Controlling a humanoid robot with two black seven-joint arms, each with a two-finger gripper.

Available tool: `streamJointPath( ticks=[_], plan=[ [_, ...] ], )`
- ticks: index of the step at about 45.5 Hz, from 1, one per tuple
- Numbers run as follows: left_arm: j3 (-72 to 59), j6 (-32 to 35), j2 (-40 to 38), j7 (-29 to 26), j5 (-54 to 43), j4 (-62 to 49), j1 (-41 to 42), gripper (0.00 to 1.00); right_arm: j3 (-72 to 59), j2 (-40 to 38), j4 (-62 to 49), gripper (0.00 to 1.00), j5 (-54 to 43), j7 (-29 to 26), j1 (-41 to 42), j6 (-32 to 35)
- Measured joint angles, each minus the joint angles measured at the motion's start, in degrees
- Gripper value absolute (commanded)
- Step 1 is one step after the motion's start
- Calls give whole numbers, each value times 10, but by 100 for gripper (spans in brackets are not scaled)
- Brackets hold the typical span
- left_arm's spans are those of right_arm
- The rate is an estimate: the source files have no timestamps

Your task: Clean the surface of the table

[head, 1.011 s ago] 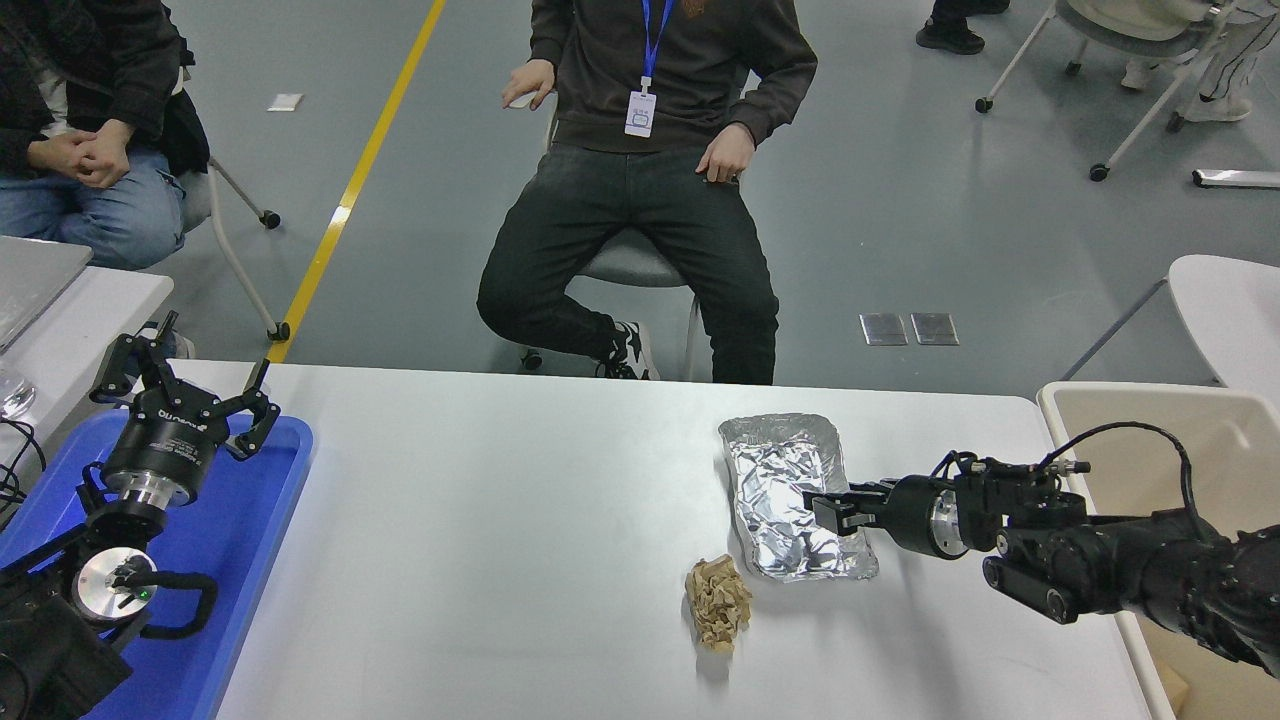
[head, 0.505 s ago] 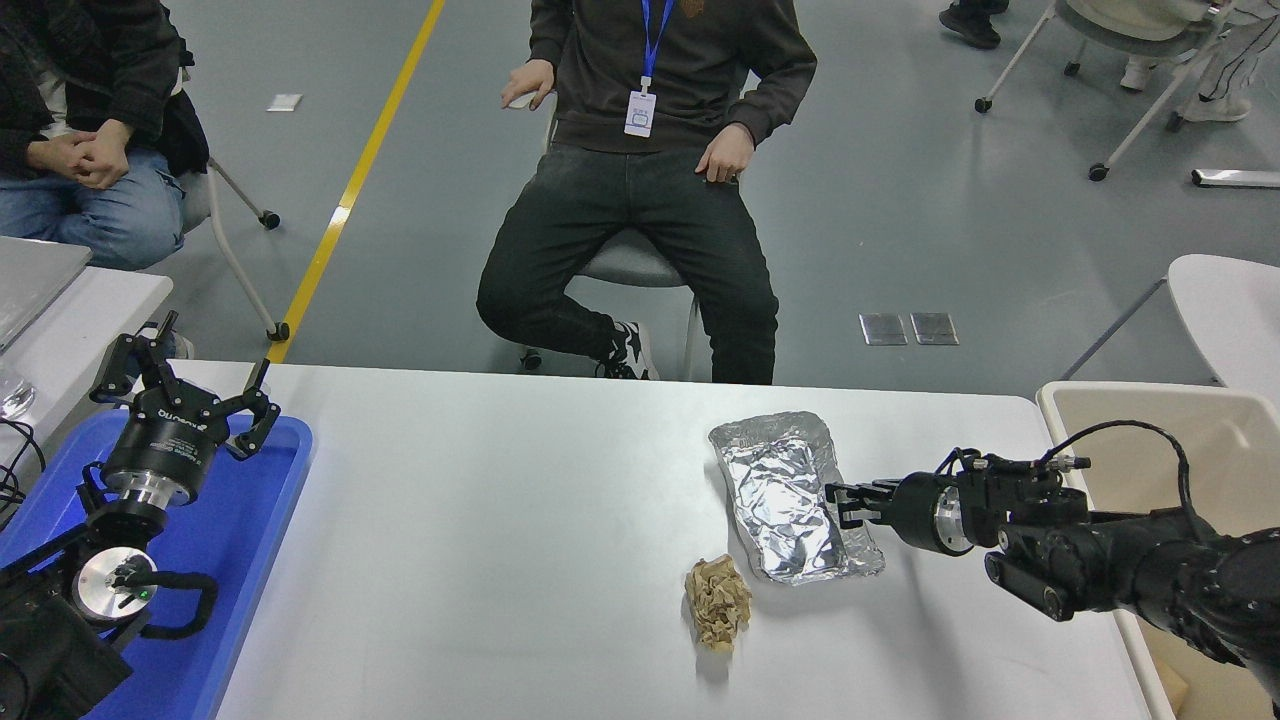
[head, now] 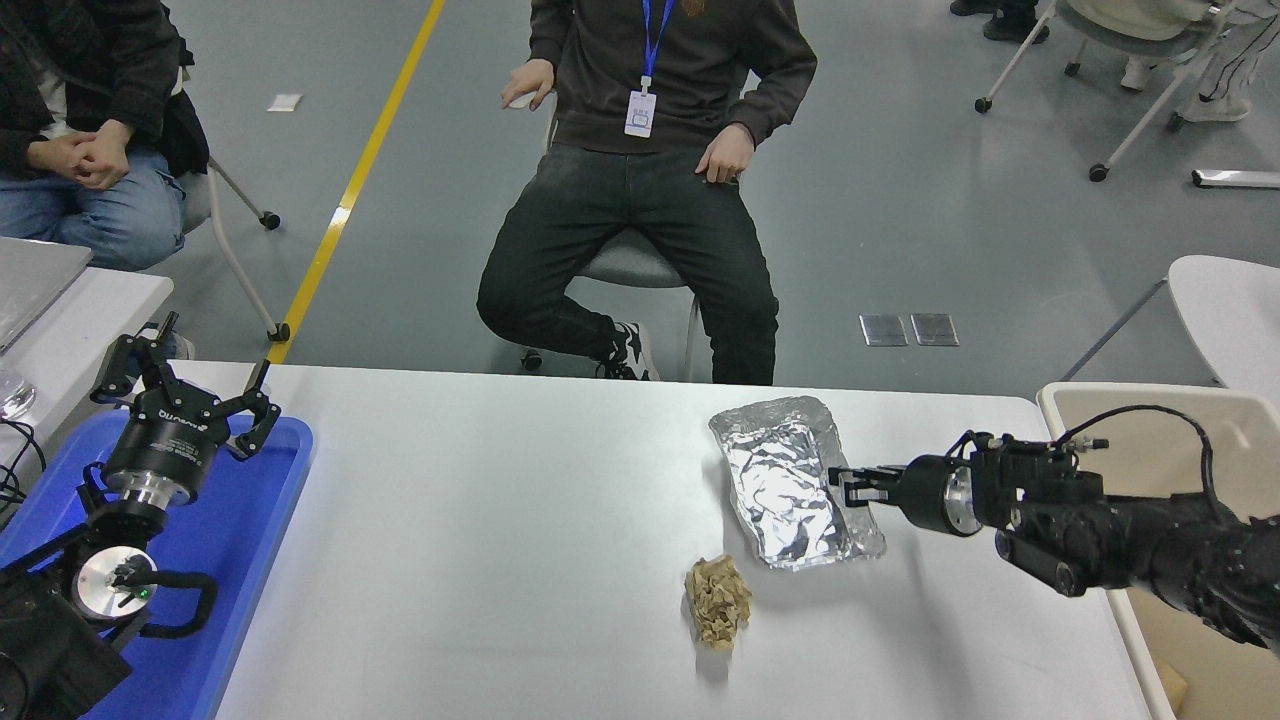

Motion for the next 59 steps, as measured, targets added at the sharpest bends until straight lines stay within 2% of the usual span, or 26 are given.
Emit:
streamJointPath(
  ticks=[27,45,59],
  plan=[
    [0,0,0,0,0,0,0,100,-3,-183,233,0,11,8,160,54],
    [0,0,0,0,0,0,0,100,5,-257,310,0,17,15,228,109],
    [0,0,0,0,0,0,0,100,7,-279,330,0,30,16,263,140]
  ],
)
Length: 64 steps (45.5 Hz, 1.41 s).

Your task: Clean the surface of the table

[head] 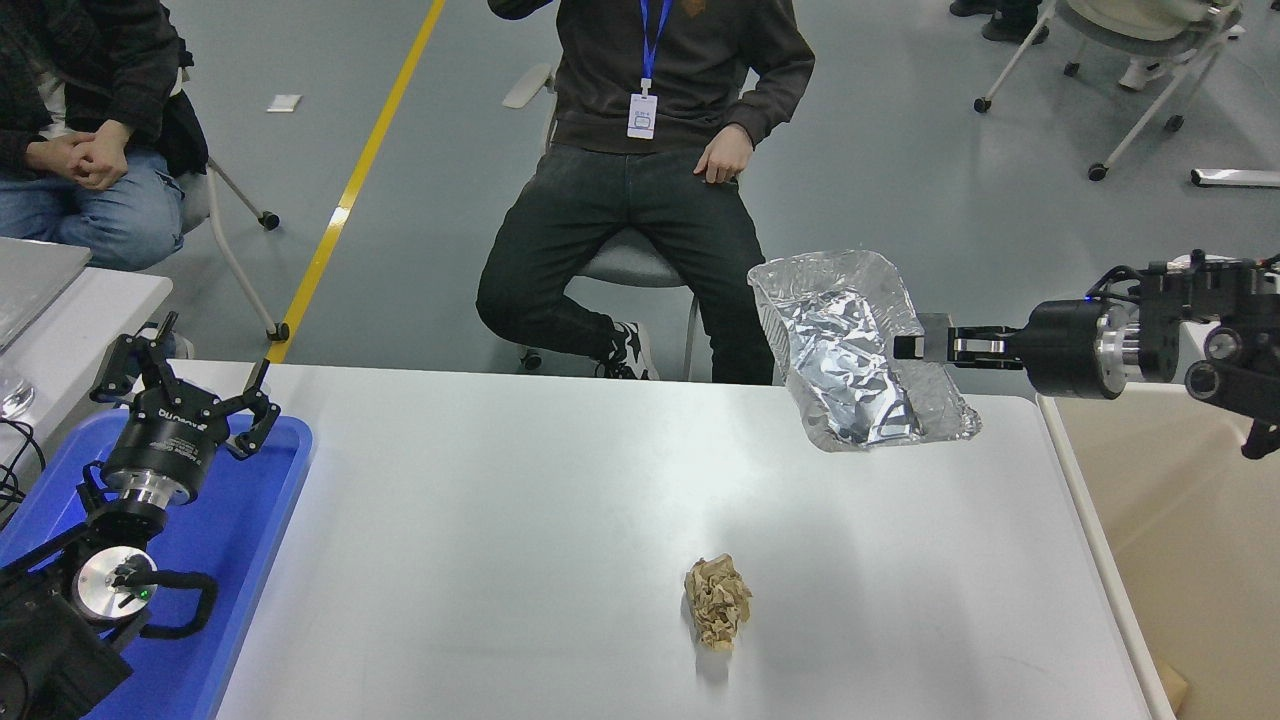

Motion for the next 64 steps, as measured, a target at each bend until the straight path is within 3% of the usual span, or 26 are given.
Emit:
streamJointPath(
  ticks=[17,42,52,64],
  plan=[
    [0,0,0,0,0,0,0,100,2,-4,-78,0,25,12,-32,9],
    [0,0,0,0,0,0,0,100,2,54,-437,0,195,35,-232,42],
    [0,0,0,0,0,0,0,100,5,82,-540,0,260,2,-301,50],
    [0,0,0,0,0,0,0,100,29,90,-594,0,323,-75,-355,51]
  ],
)
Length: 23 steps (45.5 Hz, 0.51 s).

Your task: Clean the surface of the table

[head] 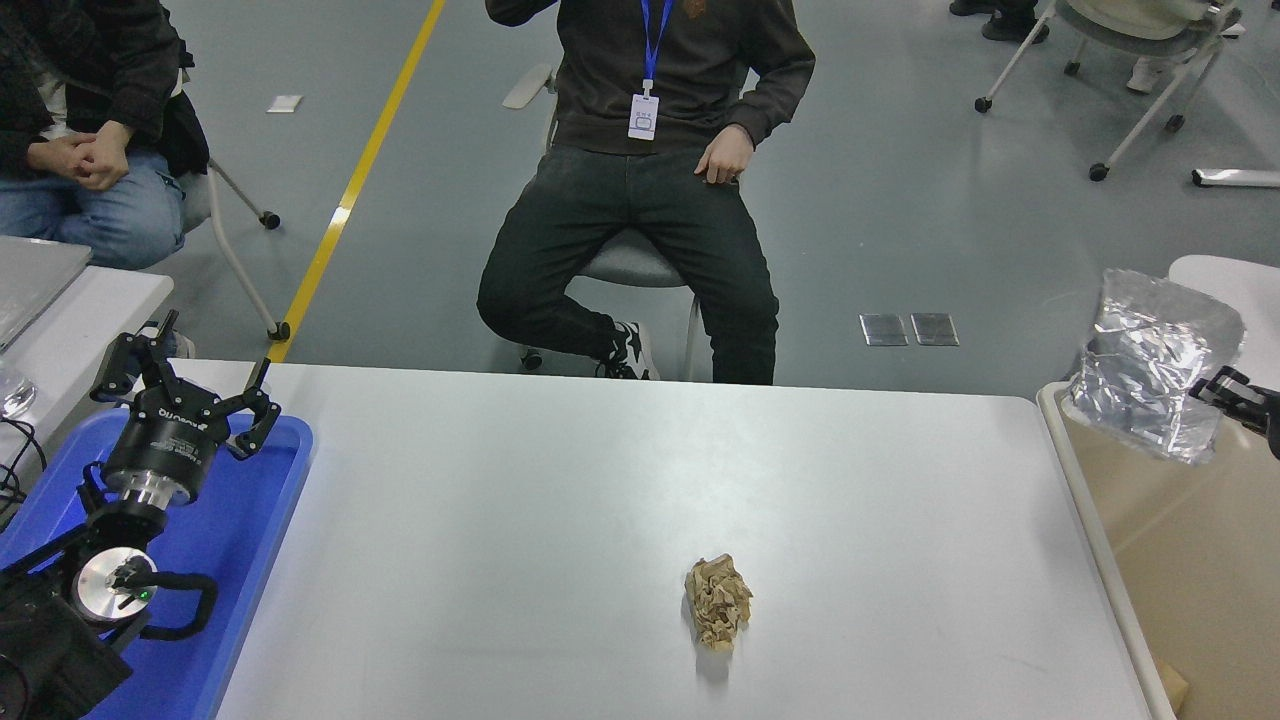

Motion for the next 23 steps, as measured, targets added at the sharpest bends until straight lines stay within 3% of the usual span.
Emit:
streamJointPath(
  ticks=[23],
  plan=[
    [0,0,0,0,0,0,0,100,77,4,-37,0,29,-112,-60,-5]
  ],
)
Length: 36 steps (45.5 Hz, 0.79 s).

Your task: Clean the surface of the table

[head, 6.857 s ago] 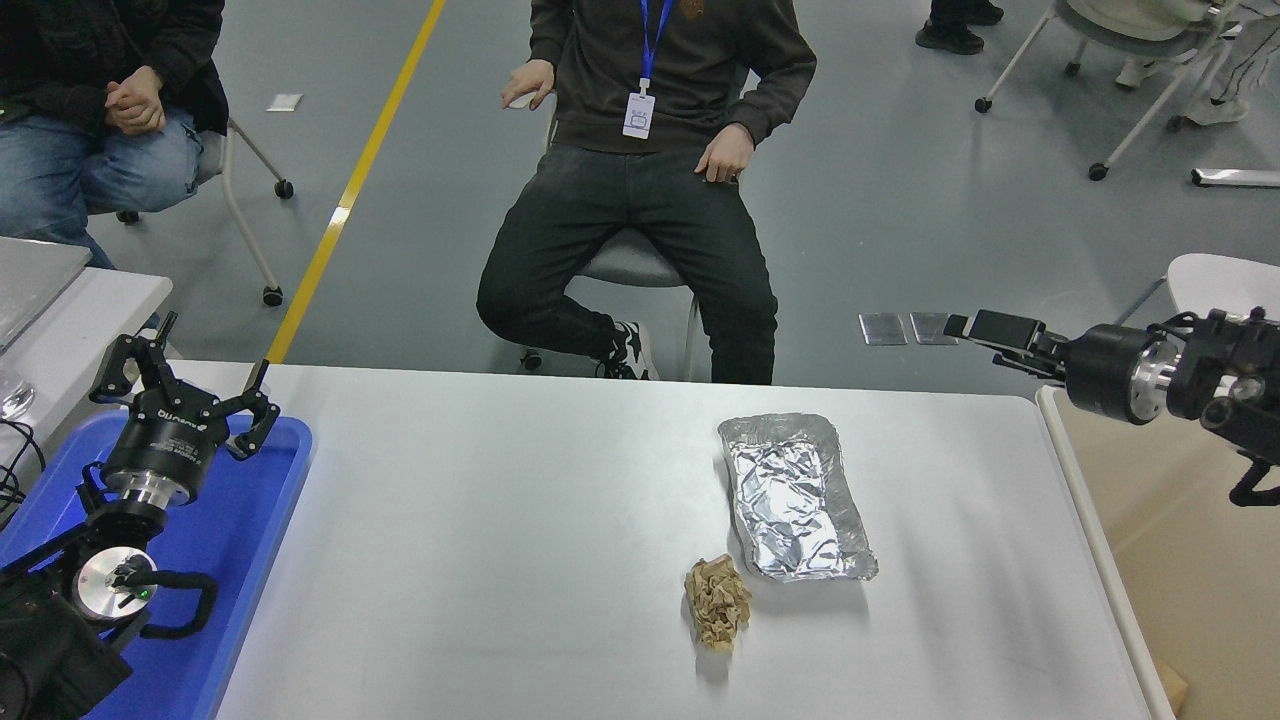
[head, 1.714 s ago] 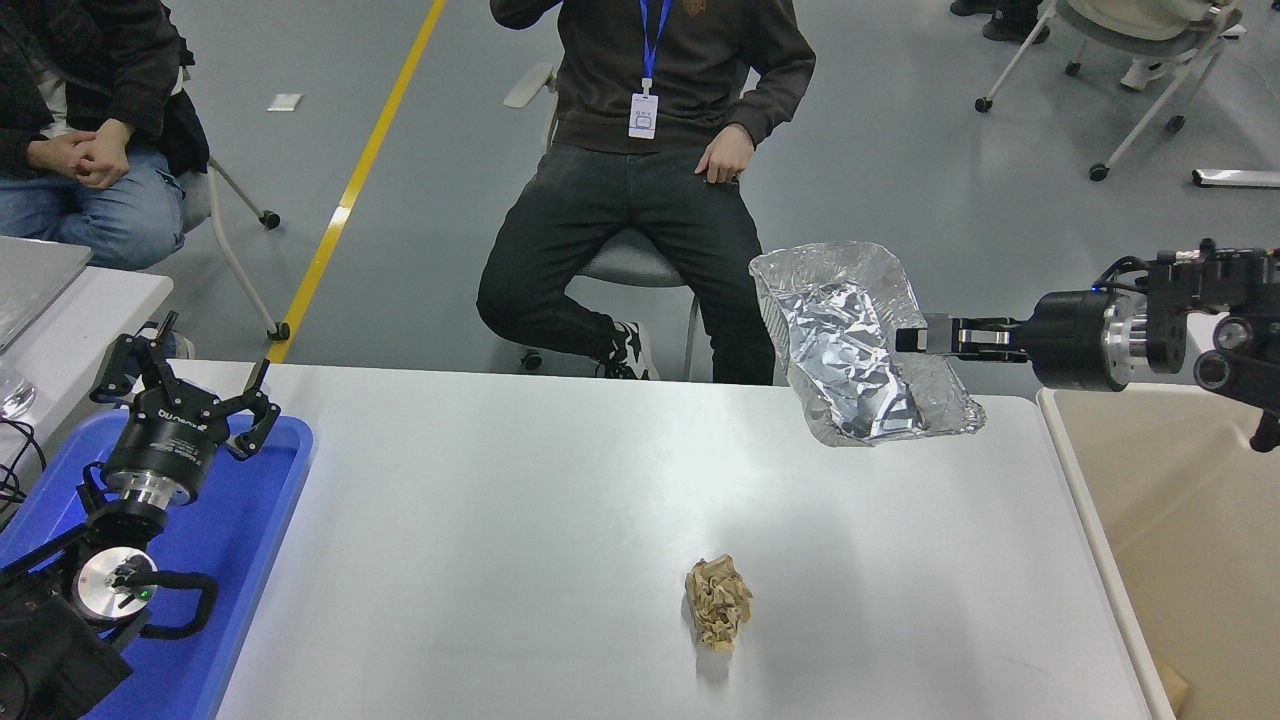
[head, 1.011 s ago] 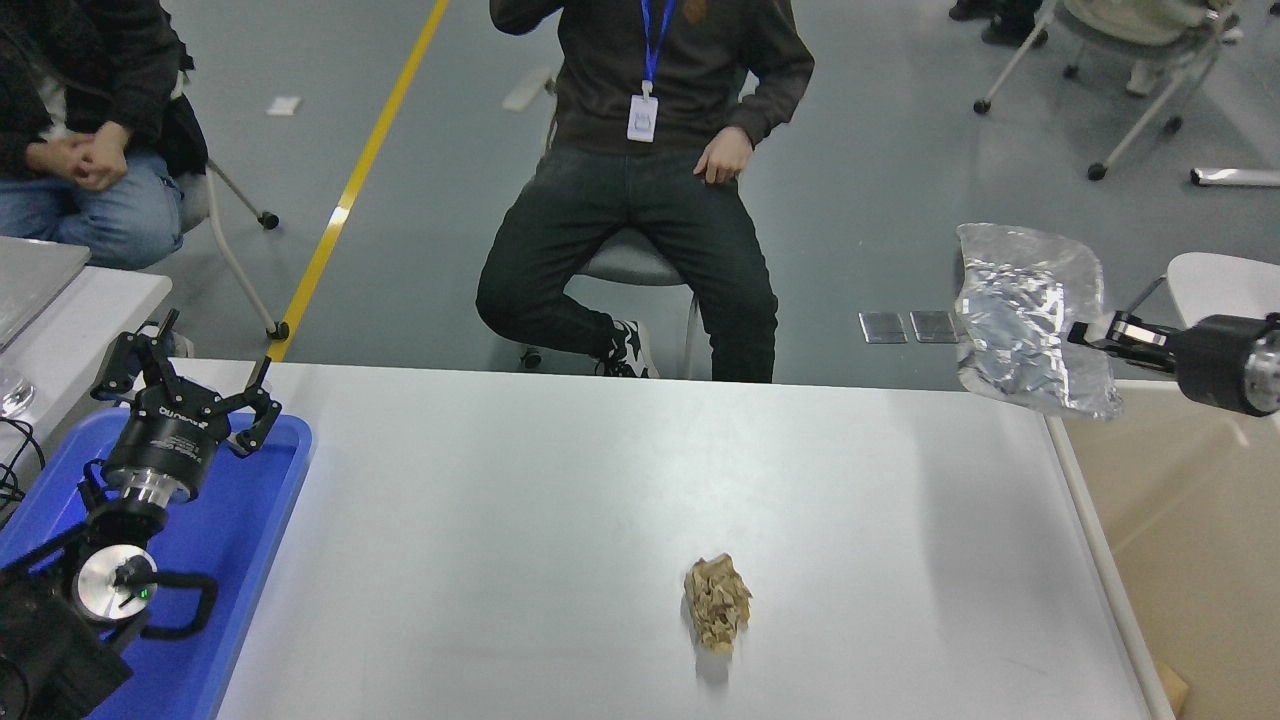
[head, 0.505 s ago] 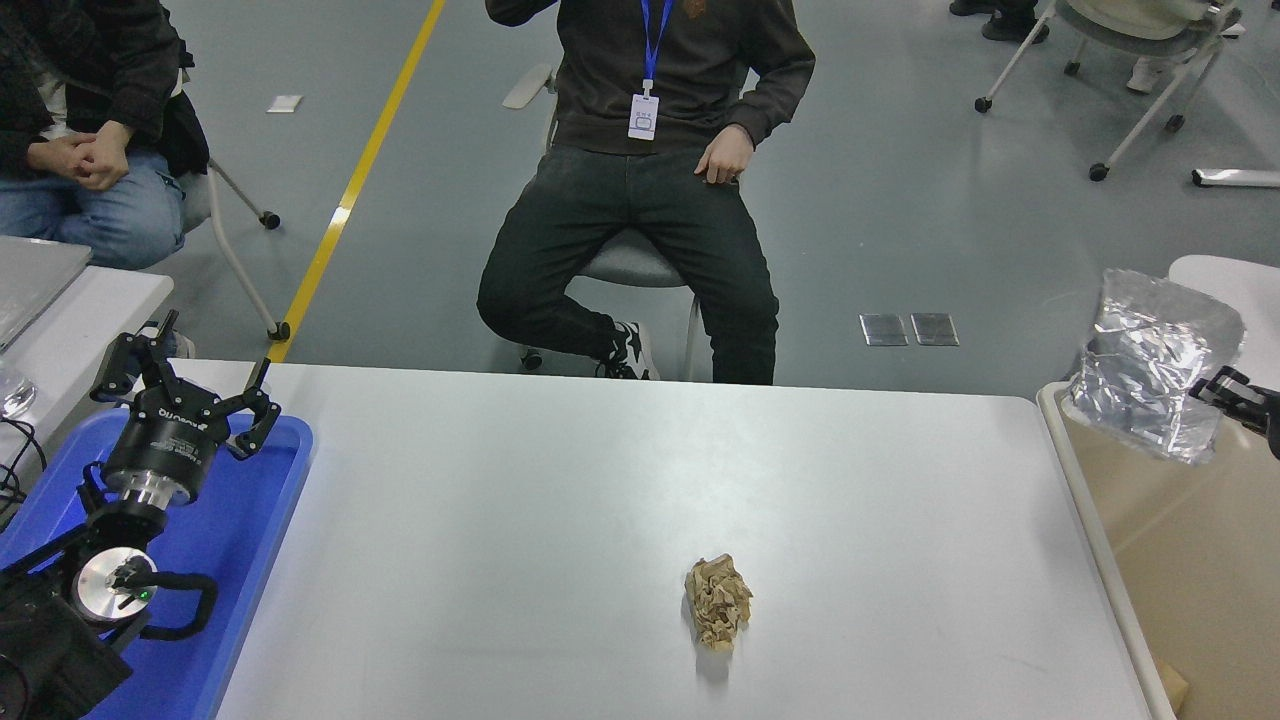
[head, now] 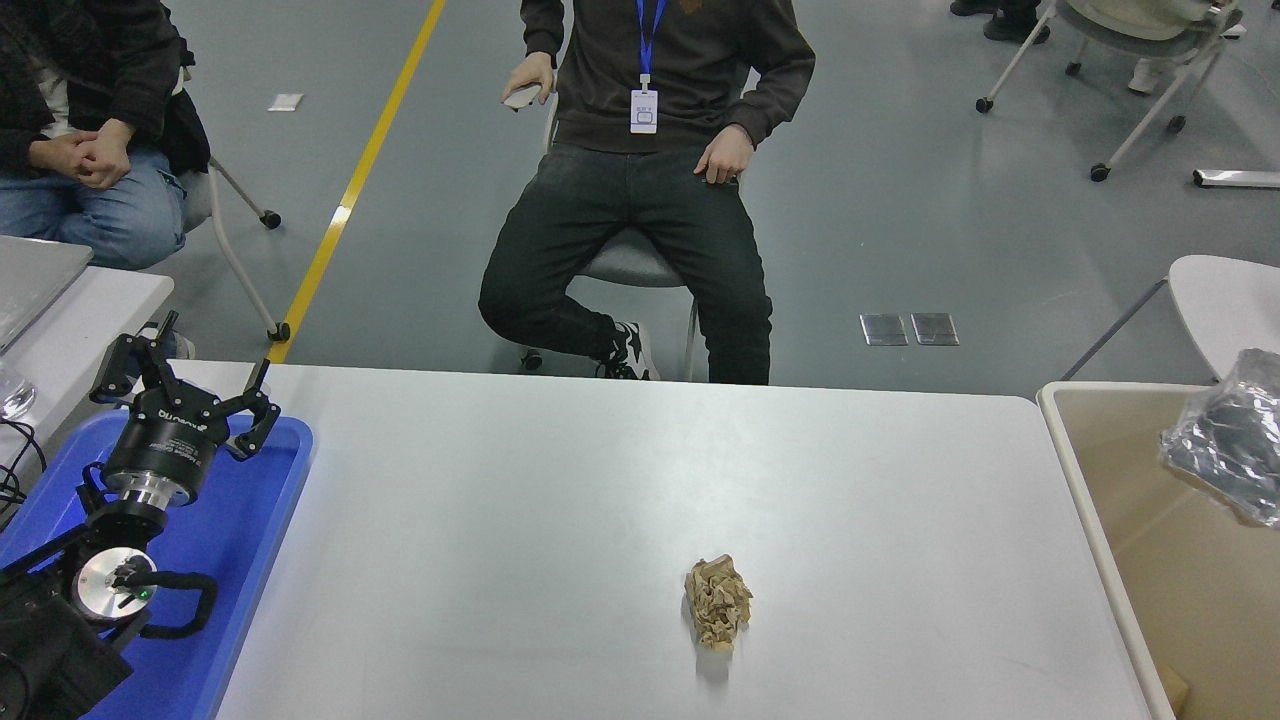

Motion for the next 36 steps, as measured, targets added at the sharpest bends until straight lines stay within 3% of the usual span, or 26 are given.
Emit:
streamJointPath(
  ticks=[36],
  plan=[
    [0,0,0,0,0,0,0,100,47,68,-8,0,15,-35,-71,-57]
  ],
)
